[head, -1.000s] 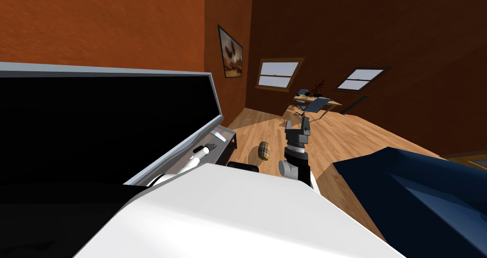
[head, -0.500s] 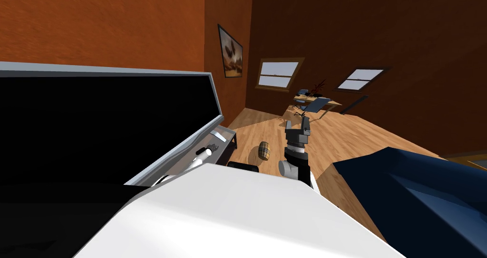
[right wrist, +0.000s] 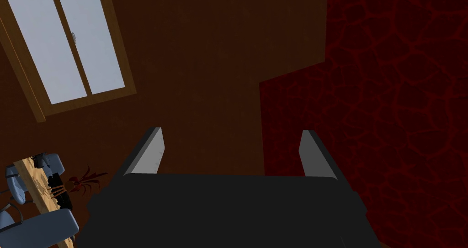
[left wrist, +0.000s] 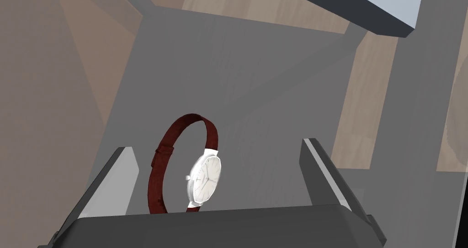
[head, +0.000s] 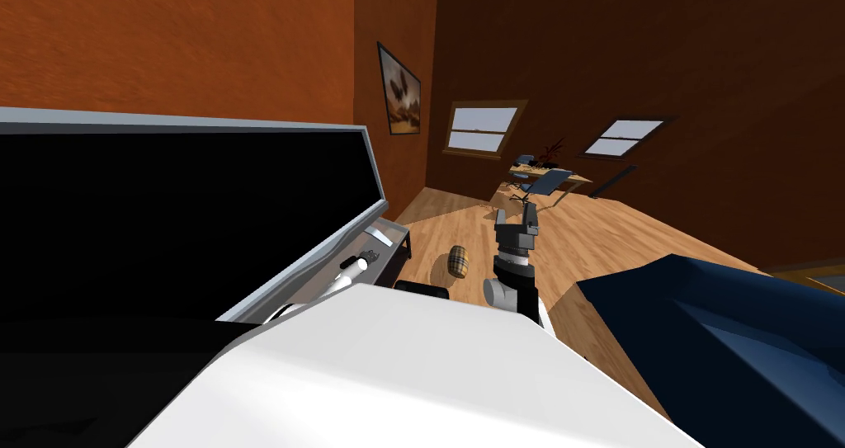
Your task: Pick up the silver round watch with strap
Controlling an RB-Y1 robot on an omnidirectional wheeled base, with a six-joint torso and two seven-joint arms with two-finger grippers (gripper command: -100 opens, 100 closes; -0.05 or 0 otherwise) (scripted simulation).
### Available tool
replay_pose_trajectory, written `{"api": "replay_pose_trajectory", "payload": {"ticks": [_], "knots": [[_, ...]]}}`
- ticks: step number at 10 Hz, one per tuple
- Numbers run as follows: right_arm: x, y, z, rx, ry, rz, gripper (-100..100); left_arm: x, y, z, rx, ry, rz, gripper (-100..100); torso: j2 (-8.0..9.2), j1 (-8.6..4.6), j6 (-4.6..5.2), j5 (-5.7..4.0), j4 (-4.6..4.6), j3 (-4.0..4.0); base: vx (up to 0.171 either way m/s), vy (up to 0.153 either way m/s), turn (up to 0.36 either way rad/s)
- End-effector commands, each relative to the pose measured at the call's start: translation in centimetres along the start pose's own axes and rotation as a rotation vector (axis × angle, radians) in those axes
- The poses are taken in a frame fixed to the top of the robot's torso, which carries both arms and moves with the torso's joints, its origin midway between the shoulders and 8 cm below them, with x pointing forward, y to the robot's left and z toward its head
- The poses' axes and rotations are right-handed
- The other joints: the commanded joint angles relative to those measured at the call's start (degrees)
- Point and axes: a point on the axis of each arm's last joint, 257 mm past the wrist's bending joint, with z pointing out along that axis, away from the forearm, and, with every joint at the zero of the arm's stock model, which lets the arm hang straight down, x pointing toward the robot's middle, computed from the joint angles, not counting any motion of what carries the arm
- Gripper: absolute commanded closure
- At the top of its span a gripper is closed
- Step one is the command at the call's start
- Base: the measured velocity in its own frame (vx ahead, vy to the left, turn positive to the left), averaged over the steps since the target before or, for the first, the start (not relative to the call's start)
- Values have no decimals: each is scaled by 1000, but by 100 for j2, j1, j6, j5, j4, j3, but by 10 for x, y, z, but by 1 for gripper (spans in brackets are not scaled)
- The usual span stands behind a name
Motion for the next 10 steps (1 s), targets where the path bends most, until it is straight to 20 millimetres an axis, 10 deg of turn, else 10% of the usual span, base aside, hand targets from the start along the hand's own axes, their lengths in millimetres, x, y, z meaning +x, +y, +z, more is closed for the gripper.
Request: {"api": "replay_pose_trajectory", "payload": {"ticks": [1,10], "knots": [[0,0,0,0,0,0,0,0,0,0,0,0,0,-100,0,0,0,0,0,0,0,0,0],[0,0,0,0,0,0,0,-11,24,-1,0,0,-1,-100,-12,-3,9,16,-8,-10,0,0,-1]]}}
